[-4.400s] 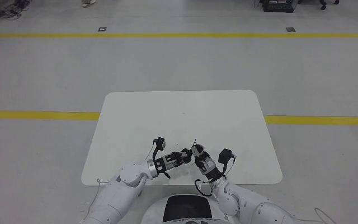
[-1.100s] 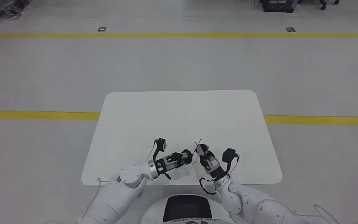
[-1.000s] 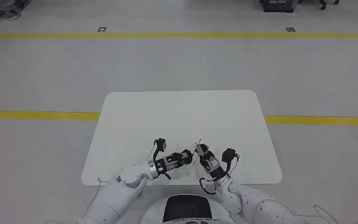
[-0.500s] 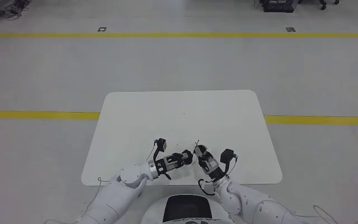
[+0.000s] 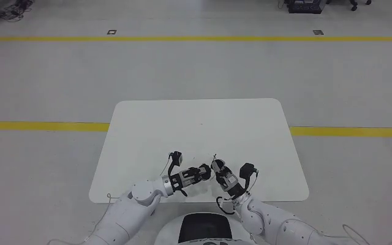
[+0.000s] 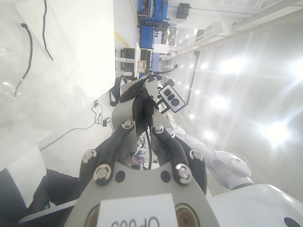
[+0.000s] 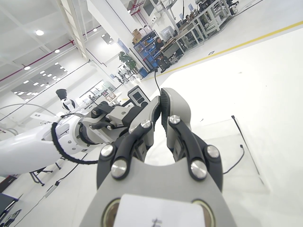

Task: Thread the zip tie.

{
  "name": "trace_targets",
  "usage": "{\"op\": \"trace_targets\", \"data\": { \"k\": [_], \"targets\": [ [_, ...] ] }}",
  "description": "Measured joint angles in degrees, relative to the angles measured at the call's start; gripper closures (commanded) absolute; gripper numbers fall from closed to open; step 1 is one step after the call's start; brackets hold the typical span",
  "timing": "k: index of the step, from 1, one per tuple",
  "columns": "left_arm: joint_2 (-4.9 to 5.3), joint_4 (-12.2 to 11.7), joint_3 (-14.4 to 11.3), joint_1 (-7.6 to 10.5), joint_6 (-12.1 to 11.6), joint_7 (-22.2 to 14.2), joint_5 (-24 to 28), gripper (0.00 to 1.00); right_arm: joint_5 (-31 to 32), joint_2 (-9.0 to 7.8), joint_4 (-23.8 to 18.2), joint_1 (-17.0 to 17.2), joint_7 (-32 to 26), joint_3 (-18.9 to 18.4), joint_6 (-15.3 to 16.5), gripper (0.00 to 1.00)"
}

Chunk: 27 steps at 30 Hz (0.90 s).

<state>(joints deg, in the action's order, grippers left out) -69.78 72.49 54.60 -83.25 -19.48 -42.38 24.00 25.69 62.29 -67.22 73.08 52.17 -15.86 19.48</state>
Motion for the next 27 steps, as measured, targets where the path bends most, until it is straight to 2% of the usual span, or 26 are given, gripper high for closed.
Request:
{"op": "trace_targets", "data": {
  "k": [8, 17, 26, 27],
  "targets": [
    [0.18, -0.08, -0.27, 0.12, 0.0, 0.24, 0.13, 1.0, -0.37, -0.27, -0.65, 0.4, 1.82, -0.53, 0.0, 1.0],
    [0.33, -0.13, -0.76, 0.27, 0.0, 0.41, 0.39, 1.0, -0.99, -0.18, -0.81, 0.1, -0.41, 0.16, 0.0, 1.0],
    [0.49, -0.06, -1.0, 0.37, 0.0, 0.65, 0.73, 1.0, -1.52, 0.17, -0.31, -0.08, -0.11, 0.87, 0.0, 1.0],
    [0.5, -0.06, -1.01, 0.38, 0.0, 0.68, 0.84, 1.0, -1.58, 0.17, -0.26, -0.08, 0.02, 0.92, 0.0, 0.58]
  ]
}}
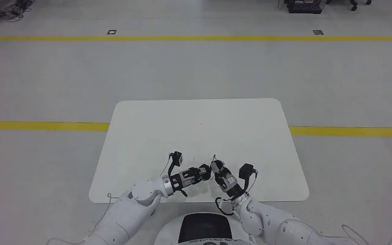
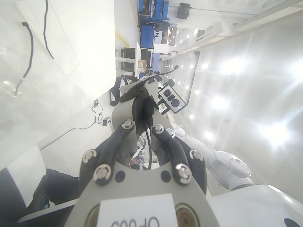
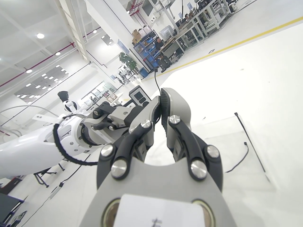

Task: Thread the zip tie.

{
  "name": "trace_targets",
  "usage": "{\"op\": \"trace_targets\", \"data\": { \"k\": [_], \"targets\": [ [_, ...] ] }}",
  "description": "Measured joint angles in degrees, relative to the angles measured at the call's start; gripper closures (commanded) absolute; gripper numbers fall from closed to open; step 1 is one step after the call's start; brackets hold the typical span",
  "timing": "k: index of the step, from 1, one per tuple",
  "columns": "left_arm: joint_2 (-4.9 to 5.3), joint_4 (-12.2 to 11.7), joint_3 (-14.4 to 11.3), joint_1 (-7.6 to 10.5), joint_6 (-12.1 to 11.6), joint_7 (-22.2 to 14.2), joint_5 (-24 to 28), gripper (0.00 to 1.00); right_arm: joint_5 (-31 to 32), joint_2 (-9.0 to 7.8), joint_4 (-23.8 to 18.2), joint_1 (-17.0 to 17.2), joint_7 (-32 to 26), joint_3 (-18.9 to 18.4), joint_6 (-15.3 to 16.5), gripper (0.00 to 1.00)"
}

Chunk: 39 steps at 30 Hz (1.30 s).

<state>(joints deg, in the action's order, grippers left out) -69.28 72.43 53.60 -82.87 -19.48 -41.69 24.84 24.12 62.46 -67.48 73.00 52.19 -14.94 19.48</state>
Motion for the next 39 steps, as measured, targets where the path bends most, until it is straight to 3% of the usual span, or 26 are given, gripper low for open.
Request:
{"op": "trace_targets", "data": {
  "k": [1, 21, 31, 35, 39],
  "targets": [
    [0.02, 0.0, 0.01, 0.01, 0.0, 0.01, 0.09, 1.0, -0.08, -0.01, 0.01, 0.01, 0.11, 0.02, 0.0, 0.0],
    [0.24, -0.64, 0.93, 0.17, 0.0, -0.71, 3.15, 1.0, 0.68, -2.02, -1.68, 0.57, 3.33, 0.31, 0.0, 0.0],
    [0.26, -0.62, 1.0, 0.27, 0.03, -0.54, 2.86, 1.0, 0.62, -2.01, -1.7, 0.59, 3.28, 0.26, 0.0, 0.0],
    [0.35, -0.66, 1.89, -0.14, 0.31, -0.69, 6.75, 1.0, -0.79, -2.53, -5.25, 1.84, 1.76, -0.38, 0.0, 0.0],
    [0.89, -1.02, 4.09, -0.59, -0.02, -4.44, 10.62, 1.0, -2.0, -5.13, -10.83, 1.85, 0.15, 1.67, 0.0, 0.0]
  ]
}}
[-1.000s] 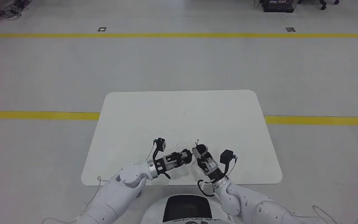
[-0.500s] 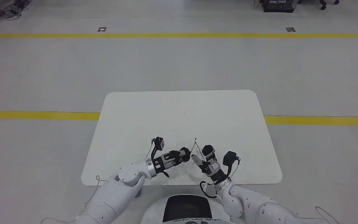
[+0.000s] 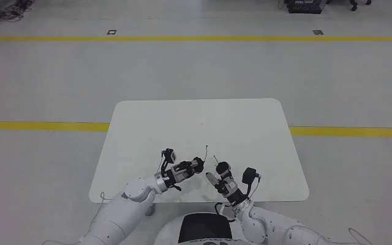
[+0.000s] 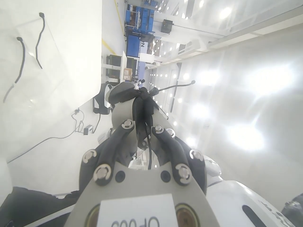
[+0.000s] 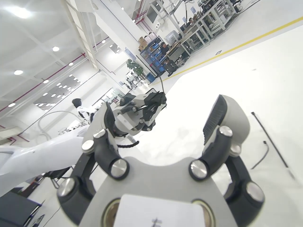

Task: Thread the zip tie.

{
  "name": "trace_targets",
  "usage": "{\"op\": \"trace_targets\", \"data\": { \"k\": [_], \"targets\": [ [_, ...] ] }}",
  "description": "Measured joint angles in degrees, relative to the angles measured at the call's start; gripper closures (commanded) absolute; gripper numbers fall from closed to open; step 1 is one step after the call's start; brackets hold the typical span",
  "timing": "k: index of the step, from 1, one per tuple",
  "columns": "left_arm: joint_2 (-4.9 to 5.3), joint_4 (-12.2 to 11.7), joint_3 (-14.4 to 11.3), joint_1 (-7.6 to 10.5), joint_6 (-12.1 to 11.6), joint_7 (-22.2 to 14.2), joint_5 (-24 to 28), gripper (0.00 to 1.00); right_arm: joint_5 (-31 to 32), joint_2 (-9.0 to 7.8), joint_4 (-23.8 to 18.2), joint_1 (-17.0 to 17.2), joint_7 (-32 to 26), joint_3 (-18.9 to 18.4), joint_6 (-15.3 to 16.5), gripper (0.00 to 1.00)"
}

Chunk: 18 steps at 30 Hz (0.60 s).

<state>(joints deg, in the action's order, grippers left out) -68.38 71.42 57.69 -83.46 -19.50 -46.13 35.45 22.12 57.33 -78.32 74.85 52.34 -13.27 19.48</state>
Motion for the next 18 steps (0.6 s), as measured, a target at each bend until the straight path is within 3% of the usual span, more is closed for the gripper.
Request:
{"op": "trace_targets", "data": {
  "k": [5, 9, 18],
  "targets": [
    [0.28, 0.54, 2.01, -0.94, 0.02, -3.21, 1.72, 1.0, -3.19, -3.47, -4.81, -1.72, -0.8, 3.48, 0.0, 0.0],
    [0.27, 0.36, 3.15, -1.37, 0.02, -4.85, 2.4, 1.0, -6.22, -5.99, -8.53, -1.92, -2.78, 3.54, 0.0, 0.0],
    [0.04, 0.71, 4.48, -2.11, 0.02, -6.15, 2.29, 1.0, -14.69, -9.74, -13.8, -4.65, -6.73, 3.52, 0.0, 0.0]
  ]
}}
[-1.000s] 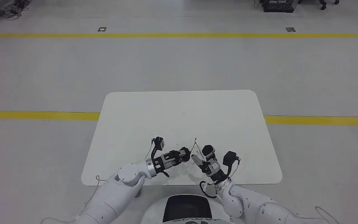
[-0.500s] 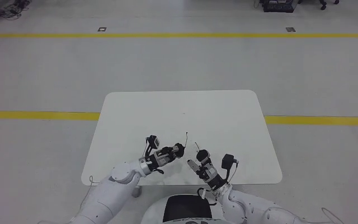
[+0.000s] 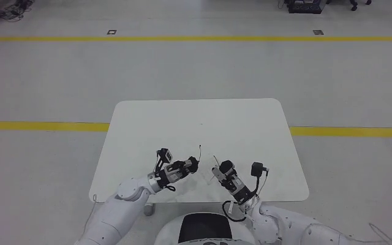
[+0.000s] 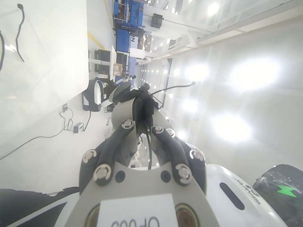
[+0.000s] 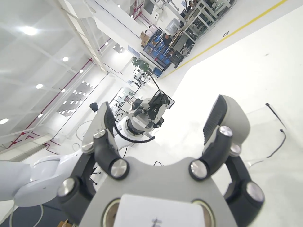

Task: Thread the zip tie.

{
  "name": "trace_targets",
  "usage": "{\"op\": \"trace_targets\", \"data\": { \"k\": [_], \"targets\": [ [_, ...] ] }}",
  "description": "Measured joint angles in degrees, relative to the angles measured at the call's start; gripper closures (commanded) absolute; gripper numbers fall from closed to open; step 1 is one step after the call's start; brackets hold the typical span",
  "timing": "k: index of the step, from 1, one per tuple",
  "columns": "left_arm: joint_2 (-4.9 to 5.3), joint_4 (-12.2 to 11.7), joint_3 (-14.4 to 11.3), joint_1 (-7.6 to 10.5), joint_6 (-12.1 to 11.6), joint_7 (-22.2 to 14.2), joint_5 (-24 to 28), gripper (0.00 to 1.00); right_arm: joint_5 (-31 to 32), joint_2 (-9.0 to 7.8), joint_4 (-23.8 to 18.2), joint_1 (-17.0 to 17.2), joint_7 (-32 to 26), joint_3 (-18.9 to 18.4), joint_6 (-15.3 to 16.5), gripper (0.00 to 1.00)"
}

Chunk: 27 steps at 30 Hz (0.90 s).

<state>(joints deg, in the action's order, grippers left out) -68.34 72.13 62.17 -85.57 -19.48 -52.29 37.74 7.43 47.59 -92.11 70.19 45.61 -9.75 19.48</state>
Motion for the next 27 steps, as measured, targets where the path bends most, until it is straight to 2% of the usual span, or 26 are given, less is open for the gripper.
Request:
{"op": "trace_targets", "data": {
  "k": [4, 8, 14, 20, 23, 27],
  "targets": [
    [-0.08, 0.11, 0.64, -0.48, 0.0, -0.29, -0.14, 1.0, -3.74, -1.36, -1.42, -1.27, -3.17, -0.48, 0.0, 0.0],
    [-0.19, 0.1, 1.05, -0.79, 0.0, -0.48, -0.3, 1.0, -7.36, -2.32, -2.63, -1.03, -7.76, -2.46, 0.0, 0.0],
    [-0.37, 0.07, 1.45, -0.98, 0.0, -0.77, -0.6, 1.0, -12.24, -3.0, -3.87, 1.88, -16.33, -8.59, 0.0, 0.0],
    [-0.58, -0.23, 1.56, -0.98, 0.0, -1.03, -0.69, 1.0, -17.01, -2.4, -4.32, 7.14, -27.19, -17.99, 0.0, 0.0],
    [-0.69, -0.43, 1.55, -0.89, 0.0, -1.12, -0.7, 1.0, -19.46, -1.52, -4.27, 10.24, -33.71, -23.72, 0.0, 0.0],
    [-0.81, -0.64, 1.65, -0.78, 0.0, -1.19, -0.73, 1.0, -23.11, 0.48, -3.88, 14.78, -44.11, -32.54, 0.0, 0.0]
  ]
}}
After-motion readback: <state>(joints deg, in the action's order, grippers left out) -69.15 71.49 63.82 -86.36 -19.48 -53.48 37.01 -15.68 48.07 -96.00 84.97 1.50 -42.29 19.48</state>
